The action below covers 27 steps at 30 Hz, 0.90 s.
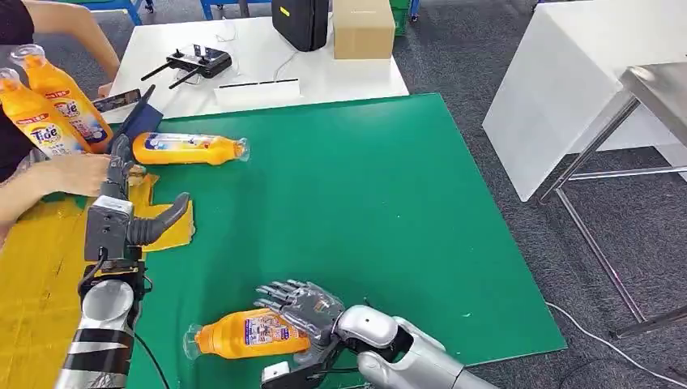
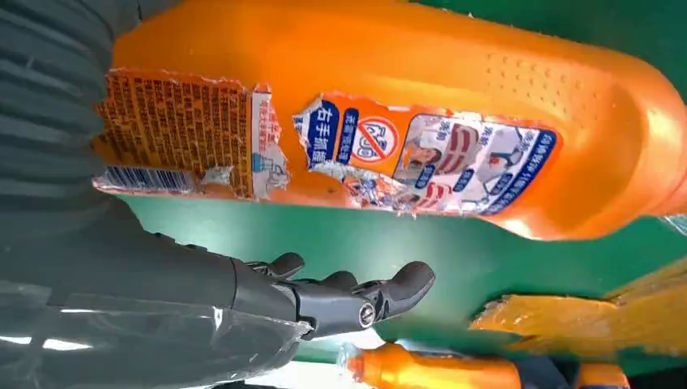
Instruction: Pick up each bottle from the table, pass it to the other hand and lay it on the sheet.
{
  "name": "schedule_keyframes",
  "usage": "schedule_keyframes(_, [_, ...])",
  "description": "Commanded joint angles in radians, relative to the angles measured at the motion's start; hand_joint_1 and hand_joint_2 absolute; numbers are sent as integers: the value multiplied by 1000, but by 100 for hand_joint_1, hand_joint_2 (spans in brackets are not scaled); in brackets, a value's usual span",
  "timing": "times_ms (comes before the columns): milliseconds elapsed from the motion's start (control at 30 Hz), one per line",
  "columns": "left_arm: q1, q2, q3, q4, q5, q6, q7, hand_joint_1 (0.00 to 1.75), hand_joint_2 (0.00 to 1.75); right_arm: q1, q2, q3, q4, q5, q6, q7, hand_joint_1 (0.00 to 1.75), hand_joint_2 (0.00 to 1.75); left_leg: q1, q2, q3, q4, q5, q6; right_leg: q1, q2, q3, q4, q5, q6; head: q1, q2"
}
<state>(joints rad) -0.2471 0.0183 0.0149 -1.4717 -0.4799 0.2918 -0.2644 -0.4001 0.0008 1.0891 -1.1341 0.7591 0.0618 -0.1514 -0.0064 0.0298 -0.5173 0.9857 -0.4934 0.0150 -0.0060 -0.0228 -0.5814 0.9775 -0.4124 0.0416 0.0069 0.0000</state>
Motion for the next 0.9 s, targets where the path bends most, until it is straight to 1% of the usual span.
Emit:
schedule_keyframes(33, [-23,-10,-3,31,25,-4,-9,0,175,-60,2,60,86,-22,16,7,0,175,1,-2,2,0,0,-1,1,1,2,-1,0,-1,0,0])
schedule_keyframes(167, [-29,-11,-23,40,104,-27,-39,0,175,-83,44,74,195,-77,16,40,0,175,1,-2,2,0,0,-1,1,2,2,-1,0,-1,0,0])
schedule_keyframes(200, [-31,-10,-28,39,115,-31,-42,0,175,-89,56,79,222,-75,11,50,0,175,2,-2,2,0,0,-2,1,2,3,-1,0,-1,0,0])
schedule_keyframes(267, [-27,-10,-49,24,155,-47,-54,0,175,-105,98,92,331,-49,-10,90,0,175,2,-3,3,0,0,-2,2,2,3,-1,0,-1,0,0])
schedule_keyframes(333, [-19,-10,-64,3,171,-47,-56,0,175,-124,125,118,419,8,-33,137,0,175,2,-3,3,-1,0,-2,2,1,3,-1,0,-1,0,0])
schedule_keyframes(367, [-7,-9,-68,-17,178,-45,-58,0,175,-142,140,151,474,68,-40,179,0,175,1,-2,3,-1,0,-1,1,1,3,-1,0,-1,0,0])
schedule_keyframes(400, [2,-8,-68,-30,183,-44,-60,0,175,-147,146,162,499,94,-44,197,0,175,3,-4,5,0,0,-2,3,2,5,-2,0,-2,0,0])
schedule_keyframes(433, [17,-7,-70,-52,192,-46,-64,0,175,-152,155,175,536,123,-38,213,0,175,1,0,5,-1,0,-1,1,2,4,-2,0,-1,0,0])
schedule_keyframes(500, [34,-5,-74,-78,192,-41,-65,0,175,-156,161,185,582,165,-38,230,0,175,2,-2,6,-1,1,-1,2,2,6,-2,1,-1,0,0])
schedule_keyframes(533, [45,1,-72,-87,199,-45,-65,0,175,-159,168,192,600,185,-33,246,59,175,2,0,7,-1,0,-1,2,2,6,-2,1,-1,0,0])
schedule_keyframes(567, [68,13,-59,-105,204,-42,-66,0,175,-163,182,192,610,194,-28,252,131,175,2,-1,9,-2,1,-1,2,2,8,-3,1,-1,0,0])
schedule_keyframes(600, [97,28,-38,-127,219,-46,-71,0,175,-168,206,193,624,202,-23,260,141,175,2,-1,10,-2,1,-2,2,3,9,-3,1,-1,0,0])
schedule_keyframes(633, [127,44,-12,-146,243,-62,-83,0,175,-174,233,186,637,203,-15,270,155,175,2,2,12,-2,0,-1,1,5,10,-3,1,-1,0,0])
schedule_keyframes(667, [156,56,27,-156,274,-97,-102,0,175,-184,264,165,650,195,-4,284,161,175,2,2,12,-2,1,-2,2,6,9,-2,2,-1,0,0])
schedule_keyframes(700, [166,50,54,-154,284,-128,-119,0,175,-191,274,152,654,193,9,293,169,175,1,5,13,-3,0,-2,1,8,10,-2,2,-1,0,0])
schedule_keyframes(733, [169,39,77,-150,284,-160,-130,0,175,-199,278,141,660,198,19,304,173,175,2,7,13,-2,0,-2,2,10,10,-2,2,-2,0,0])
schedule_keyframes(767, [167,35,78,-145,284,-180,-134,0,175,-203,275,121,666,192,20,318,173,175,2,5,13,-2,0,-2,2,9,10,-2,2,-2,0,0])
schedule_keyframes(800, [161,30,75,-141,281,-191,-136,0,175,-206,269,102,672,184,18,323,152,175,2,5,12,-2,1,-2,2,9,9,-2,3,-2,-1,0])
schedule_keyframes(833, [153,24,70,-137,277,-197,-136,0,175,-208,264,87,678,179,14,332,138,175,4,2,10,-2,2,-4,3,10,8,-3,4,-3,0,0])
schedule_keyframes(867, [143,19,62,-134,270,-203,-134,0,175,-208,256,66,684,174,2,345,145,175,2,1,12,-1,2,-2,2,5,10,-2,2,-2,0,0])
schedule_keyframes(900, [137,16,56,-133,267,-208,-132,0,175,-209,250,50,689,169,-6,354,159,175,3,1,12,-1,2,-2,3,5,10,-2,2,-2,-1,0])
